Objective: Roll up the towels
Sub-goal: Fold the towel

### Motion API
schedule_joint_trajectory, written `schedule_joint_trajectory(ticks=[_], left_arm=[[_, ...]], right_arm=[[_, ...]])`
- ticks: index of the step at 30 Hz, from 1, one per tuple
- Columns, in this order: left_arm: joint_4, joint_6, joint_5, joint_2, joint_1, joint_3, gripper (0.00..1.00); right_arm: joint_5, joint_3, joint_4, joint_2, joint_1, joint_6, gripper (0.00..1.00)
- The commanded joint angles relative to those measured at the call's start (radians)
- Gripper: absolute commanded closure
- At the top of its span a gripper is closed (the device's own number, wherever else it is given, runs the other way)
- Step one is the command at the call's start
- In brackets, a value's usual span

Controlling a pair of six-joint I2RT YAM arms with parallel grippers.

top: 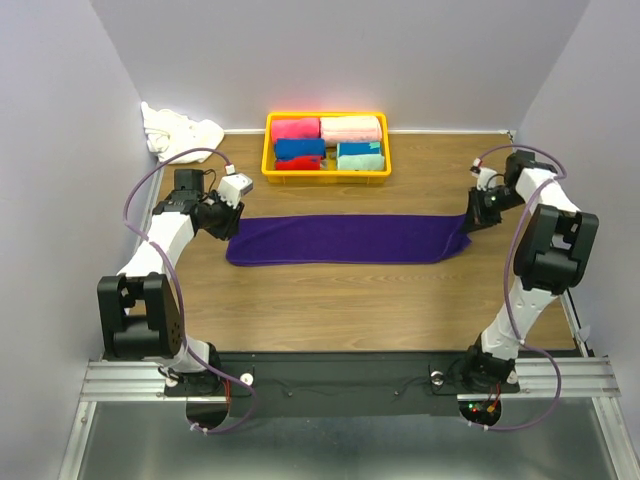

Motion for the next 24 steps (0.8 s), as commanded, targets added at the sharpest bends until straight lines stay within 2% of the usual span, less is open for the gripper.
schedule_joint_trajectory(ticks=[1, 15, 24], left_arm=[[-0.001, -0.004, 0.025, -0.019, -0.002, 0.015, 0.63], [0.013, -0.053, 0.048, -0.013, 0.001, 0.021, 0.59], [0.001, -0.056, 0.054, -0.001, 0.01, 0.037, 0.59]], right_arm=[[-0.156, 0.033, -0.073, -0.045, 0.07, -0.038, 0.99], [-0.236, 0.028, -0.001, -0.024, 0.384, 0.082, 1.0], [-0.269, 0.056, 0.094, 0.063, 0.516, 0.179, 0.99]])
